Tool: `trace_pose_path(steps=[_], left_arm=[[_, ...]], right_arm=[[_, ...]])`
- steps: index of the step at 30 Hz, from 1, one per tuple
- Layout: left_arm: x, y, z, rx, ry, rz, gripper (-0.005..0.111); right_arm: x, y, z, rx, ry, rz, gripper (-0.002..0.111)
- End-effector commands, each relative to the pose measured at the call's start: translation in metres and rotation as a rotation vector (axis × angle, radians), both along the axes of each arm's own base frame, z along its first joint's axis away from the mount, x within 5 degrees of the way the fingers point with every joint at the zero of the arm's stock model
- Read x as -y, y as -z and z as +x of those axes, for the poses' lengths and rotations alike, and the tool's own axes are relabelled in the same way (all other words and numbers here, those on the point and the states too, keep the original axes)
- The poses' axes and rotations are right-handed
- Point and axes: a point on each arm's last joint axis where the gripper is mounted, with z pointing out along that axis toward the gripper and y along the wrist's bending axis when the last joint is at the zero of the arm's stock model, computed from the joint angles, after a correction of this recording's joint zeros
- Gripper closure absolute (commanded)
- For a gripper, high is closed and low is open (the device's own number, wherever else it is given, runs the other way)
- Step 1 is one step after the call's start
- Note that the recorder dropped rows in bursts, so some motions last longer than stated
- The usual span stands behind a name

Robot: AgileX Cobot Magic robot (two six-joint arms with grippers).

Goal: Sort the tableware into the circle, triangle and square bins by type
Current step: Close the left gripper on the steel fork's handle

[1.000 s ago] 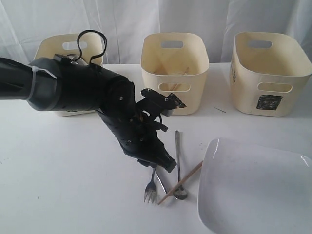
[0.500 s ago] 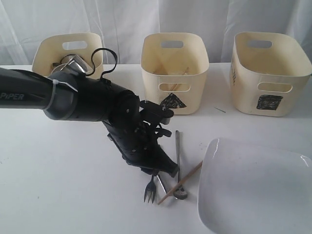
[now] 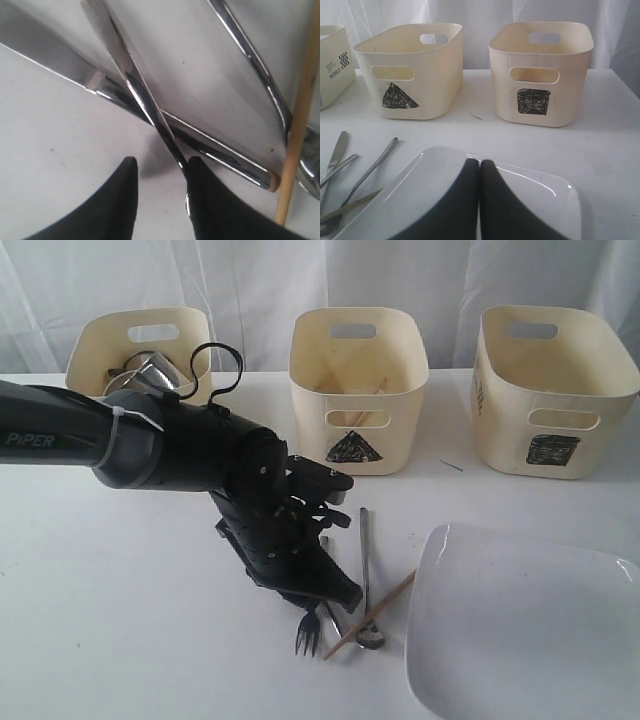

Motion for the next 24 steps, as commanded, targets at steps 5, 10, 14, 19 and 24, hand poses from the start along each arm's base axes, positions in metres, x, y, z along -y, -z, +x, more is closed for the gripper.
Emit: trace_pose_path(steps=[5,10,14,19,24], left_arm=[[-0.0013,0.001,-0.0015,-0.032,-0.038,-0.006,0.068],[-0.0003,0.0009,-0.0029,-0.053,-0.054,-0.02,0.068],[-0.002,0.0018,-0.0058,-0.085,-0.052,0.002,0.069],[-0.0022,0.0018,-0.0059,-0.087,-0.052,0.003,0.074],[0.0005,0.0009,-0.0047,-0.078,-0.066,-0.03,0.074]], right_arm=[[0.0002,0.0009,-0.0002,0.009,0.003,-0.006,0.108],[0.0002,0.0009,-0.0002,0.009,0.003,-0.006,0.108],[0.0002,0.0009,-0.0002,0.009,0.003,-0.006,0.108],[0.0002,0.0009,-0.0002,0.009,0.003,-0.006,0.108],[0.0002,0.0009,-0.0002,0.009,0.003,-0.006,0.108]])
